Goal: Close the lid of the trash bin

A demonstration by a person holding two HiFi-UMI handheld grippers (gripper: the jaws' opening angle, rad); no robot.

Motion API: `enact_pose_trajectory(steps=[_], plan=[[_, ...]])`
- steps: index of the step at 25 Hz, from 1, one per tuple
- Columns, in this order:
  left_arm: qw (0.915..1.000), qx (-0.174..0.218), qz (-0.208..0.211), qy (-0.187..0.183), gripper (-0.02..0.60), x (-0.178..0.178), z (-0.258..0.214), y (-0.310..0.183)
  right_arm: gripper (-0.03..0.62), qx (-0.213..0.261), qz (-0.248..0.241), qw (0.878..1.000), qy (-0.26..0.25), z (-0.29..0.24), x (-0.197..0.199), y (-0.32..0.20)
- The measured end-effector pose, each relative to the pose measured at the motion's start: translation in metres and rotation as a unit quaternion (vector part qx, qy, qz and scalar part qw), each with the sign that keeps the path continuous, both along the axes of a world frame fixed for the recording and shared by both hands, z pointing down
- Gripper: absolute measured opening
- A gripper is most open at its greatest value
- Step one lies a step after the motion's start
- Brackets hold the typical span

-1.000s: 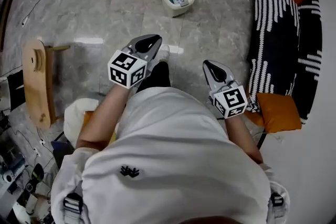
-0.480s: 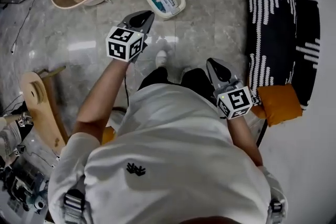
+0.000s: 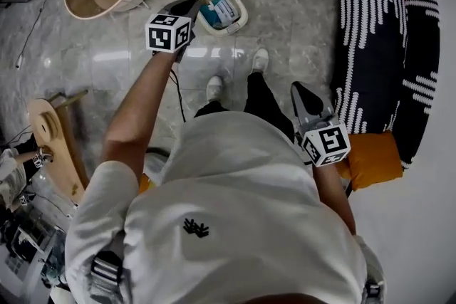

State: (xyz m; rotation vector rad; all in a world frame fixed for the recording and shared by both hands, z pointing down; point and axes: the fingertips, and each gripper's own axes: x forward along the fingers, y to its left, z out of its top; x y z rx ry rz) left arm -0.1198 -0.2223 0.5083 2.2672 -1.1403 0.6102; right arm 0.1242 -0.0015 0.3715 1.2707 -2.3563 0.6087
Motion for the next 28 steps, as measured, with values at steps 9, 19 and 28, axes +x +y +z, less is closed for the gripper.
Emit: enact_pose_trajectory(steps=[9,19,28], plan=[[0.9954,-0.041,-0.047,-0.073,0.06,-0.021,0.073,-0.096,0.004,-0.053,-0.048,0.997,0.001,0.038,0.039,-0.051],[0.987,-0.081,-0.056,-0.127,0.06,-0.041,0.128,-0.166,0.004,-0.096,-0.044,0.994,0.004,0.067,0.066,-0.067],[0.9795,-0.127,-0.056,-0.147,0.061,-0.045,0.166,-0.182,0.004,-0.118,-0.043,0.992,0.004,0.077,0.067,-0.079]])
